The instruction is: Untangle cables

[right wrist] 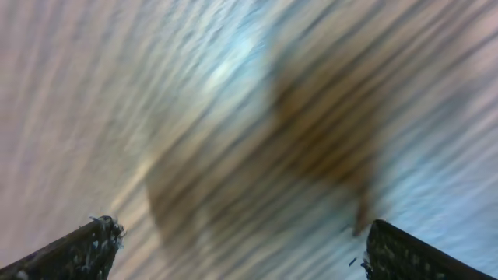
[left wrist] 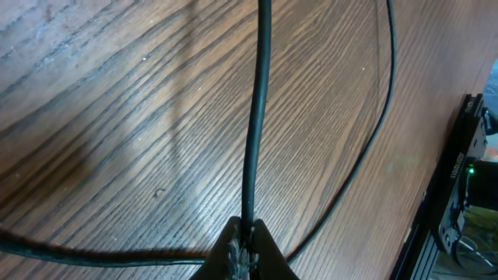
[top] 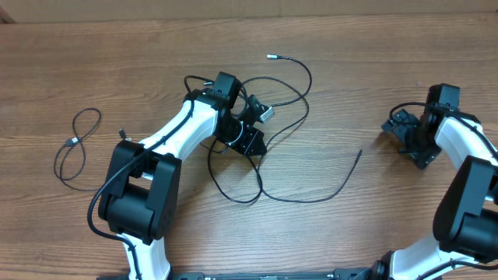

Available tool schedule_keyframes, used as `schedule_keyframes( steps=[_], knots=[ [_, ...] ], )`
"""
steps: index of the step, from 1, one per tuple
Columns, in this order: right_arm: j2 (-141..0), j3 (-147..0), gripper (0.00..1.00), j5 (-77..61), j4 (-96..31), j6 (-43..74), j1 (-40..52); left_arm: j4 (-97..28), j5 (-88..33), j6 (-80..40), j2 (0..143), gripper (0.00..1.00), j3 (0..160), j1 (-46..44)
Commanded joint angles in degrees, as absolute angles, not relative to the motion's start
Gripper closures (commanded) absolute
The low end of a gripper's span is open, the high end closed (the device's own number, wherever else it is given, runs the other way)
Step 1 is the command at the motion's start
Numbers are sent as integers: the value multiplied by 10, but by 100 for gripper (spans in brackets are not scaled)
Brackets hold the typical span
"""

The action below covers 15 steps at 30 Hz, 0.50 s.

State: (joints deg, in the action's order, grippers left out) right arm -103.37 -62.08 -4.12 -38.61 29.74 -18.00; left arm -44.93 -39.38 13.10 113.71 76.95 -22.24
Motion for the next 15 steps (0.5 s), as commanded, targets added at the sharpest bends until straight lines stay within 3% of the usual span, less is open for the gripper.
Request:
schedule_keyframes(
  steps=[1,4,9,10,12,15],
  knots=[
    [-1034,-618,0,-137,-381,339,-181,-446,-415,155,1143,96,770,-217],
    [-1034,-618,0,-185,-395,347,-181,-444,-416,154,1143,96,770,-217],
    [-1034,-618,2,-377,-453,341,-175,-444,-416,153,1143,96,770,-218],
    [-1034,-618,8,-390,-460,341,-171,-444,-416,152,1143,96,770,-218],
    [-1034,-618,30,-402,-476,341,-156,-443,-416,152,1143,96,770,-218],
    [-1034,-618,39,-402,-489,341,-120,-442,-416,152,1143,96,770,-218]
  ],
)
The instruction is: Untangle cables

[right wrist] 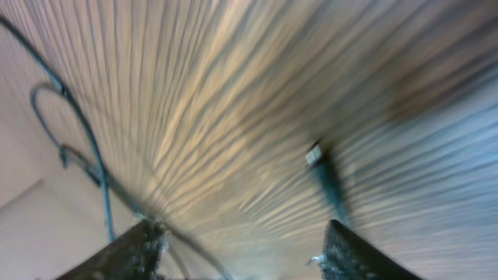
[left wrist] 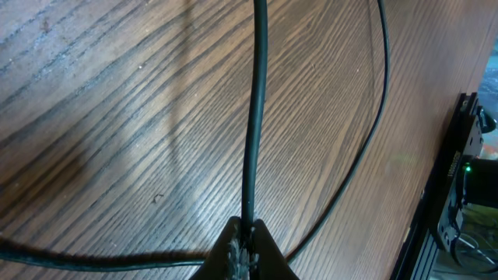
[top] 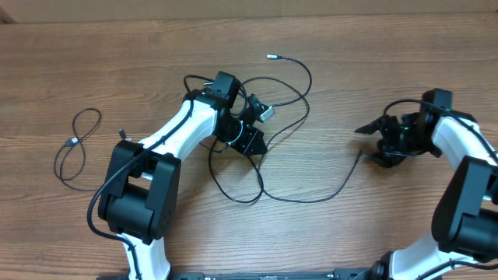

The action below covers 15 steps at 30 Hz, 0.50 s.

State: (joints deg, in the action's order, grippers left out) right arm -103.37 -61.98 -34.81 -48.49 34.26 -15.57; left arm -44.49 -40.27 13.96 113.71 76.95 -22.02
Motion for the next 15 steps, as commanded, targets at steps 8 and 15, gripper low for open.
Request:
schedule_keyframes(
  steps=[8,15],
  knots=[
    [-1034,-618,50,-402,-424,398,1,-445,-416,152,1143,96,770,-218],
    [-1034,-618,50,-394,-330,493,84,-446,-421,152,1143,96,770,-218]
  ],
)
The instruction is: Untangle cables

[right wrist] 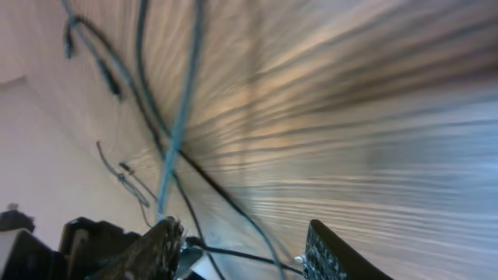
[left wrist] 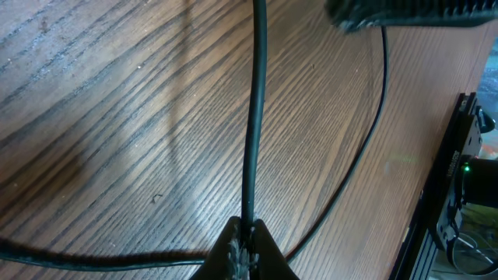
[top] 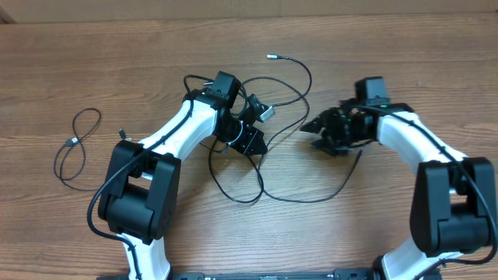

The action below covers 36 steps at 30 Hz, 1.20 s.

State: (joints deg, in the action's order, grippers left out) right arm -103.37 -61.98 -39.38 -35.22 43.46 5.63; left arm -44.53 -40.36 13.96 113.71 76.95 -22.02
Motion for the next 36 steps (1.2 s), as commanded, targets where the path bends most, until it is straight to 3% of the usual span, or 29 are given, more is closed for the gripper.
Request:
schedule_keyframes(
  steps=[1,16,30,36],
  knots=[
    [-1034,-618,49,-387,-323,500,92,-446,-421,152,1143,96,770,-218],
    [-1034,-618,55,-316,-270,562,157,-446,-451,152,1143,96,770,-218],
    [-1034,-618,96,-345,-271,562,157,-442,-483,152,1143,96,770,-218],
    [-1034,-618,96,-363,-270,571,157,-440,-488,152,1143,96,770,-218]
  ],
)
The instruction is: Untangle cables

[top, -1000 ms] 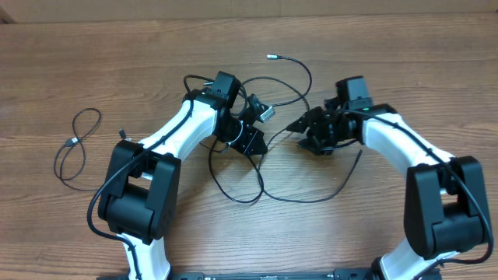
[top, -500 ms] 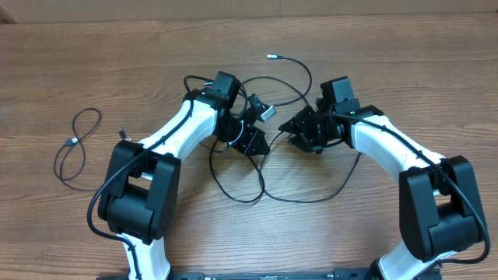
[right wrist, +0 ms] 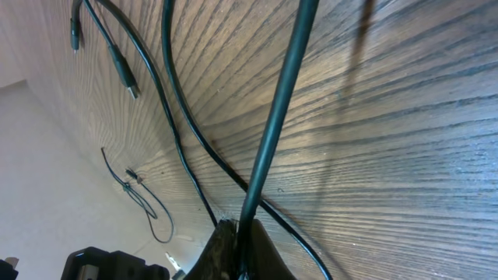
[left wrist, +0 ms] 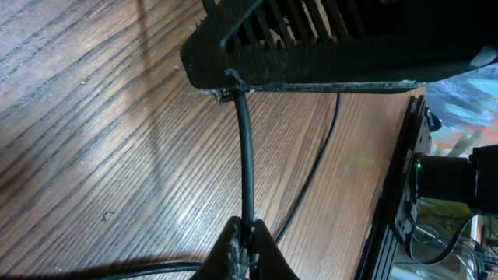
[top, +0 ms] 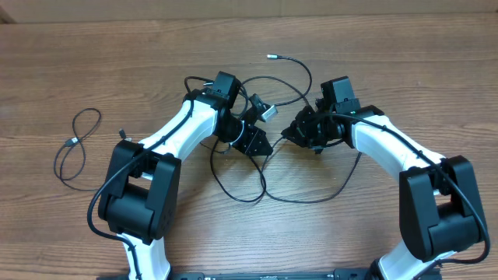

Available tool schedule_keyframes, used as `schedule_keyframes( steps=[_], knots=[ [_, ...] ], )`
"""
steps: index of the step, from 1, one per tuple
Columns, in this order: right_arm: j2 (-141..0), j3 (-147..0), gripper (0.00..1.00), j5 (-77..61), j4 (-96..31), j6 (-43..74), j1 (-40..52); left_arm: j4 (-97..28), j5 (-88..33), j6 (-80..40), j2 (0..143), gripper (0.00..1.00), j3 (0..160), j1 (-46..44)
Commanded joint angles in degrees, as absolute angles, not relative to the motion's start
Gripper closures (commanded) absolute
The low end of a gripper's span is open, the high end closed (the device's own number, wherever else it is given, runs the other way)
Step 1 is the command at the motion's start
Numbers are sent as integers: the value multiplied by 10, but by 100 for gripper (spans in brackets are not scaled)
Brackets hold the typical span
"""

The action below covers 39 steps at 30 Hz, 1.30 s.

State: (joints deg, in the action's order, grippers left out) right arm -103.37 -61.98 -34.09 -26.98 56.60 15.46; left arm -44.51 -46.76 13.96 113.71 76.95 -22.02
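A tangle of thin black cables (top: 274, 99) loops over the middle of the wooden table. My left gripper (top: 261, 143) is shut on one black strand (left wrist: 246, 155), pinched between its fingertips (left wrist: 243, 233). My right gripper (top: 289, 134) sits just to the right of it, almost touching, and is shut on a black strand (right wrist: 272, 132) that runs up from its tips (right wrist: 237, 233). The right gripper's body (left wrist: 334, 47) fills the top of the left wrist view. More strands (right wrist: 177, 132) cross beneath.
A separate small cable loop (top: 78, 144) lies at the far left of the table. One cable end with a silver plug (top: 270, 56) points toward the back. Another free end (top: 360, 153) lies right of the tangle. A rig frame (left wrist: 405, 194) borders the table.
My right gripper was open a little right of the tangle. Now it is further left, beside the left gripper, and shut on a black strand. The left gripper keeps its hold.
My left gripper held a black strand in the tangle at every moment. My right gripper was open at the far right of the table, then near the cable's free end, then at the tangle's right side. Now it is shut on a strand next to the left gripper.
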Motion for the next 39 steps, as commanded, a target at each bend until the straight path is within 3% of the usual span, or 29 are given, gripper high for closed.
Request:
schedule_keyframes(
  steps=[1,4,10,17,22,30,33,34,39],
  knots=[
    [-1034,-618,96,-363,-270,571,157,-440,-487,152,1143,96,770,-218],
    [-1034,-618,96,-374,-270,571,157,-439,-487,152,1143,95,770,-218],
    [-1034,-618,96,-414,-245,571,157,-438,-487,152,1143,71,770,-218],
    [-1034,-618,96,-417,-239,588,157,-436,-487,152,1143,75,770,-218],
    [-1034,-618,96,-416,-237,587,157,-436,-487,152,1143,96,770,-218],
    [-1034,-618,96,-337,-240,585,156,-437,-475,152,1143,96,770,-218],
    [-1034,-618,16,-304,-241,566,156,-444,-474,152,1143,96,770,-218],
    [-1034,-618,0,-295,-241,549,154,-448,-474,152,1143,96,770,-218],
    [-1034,-618,0,-283,-269,509,131,-458,-461,153,1143,96,770,-218]
  ],
)
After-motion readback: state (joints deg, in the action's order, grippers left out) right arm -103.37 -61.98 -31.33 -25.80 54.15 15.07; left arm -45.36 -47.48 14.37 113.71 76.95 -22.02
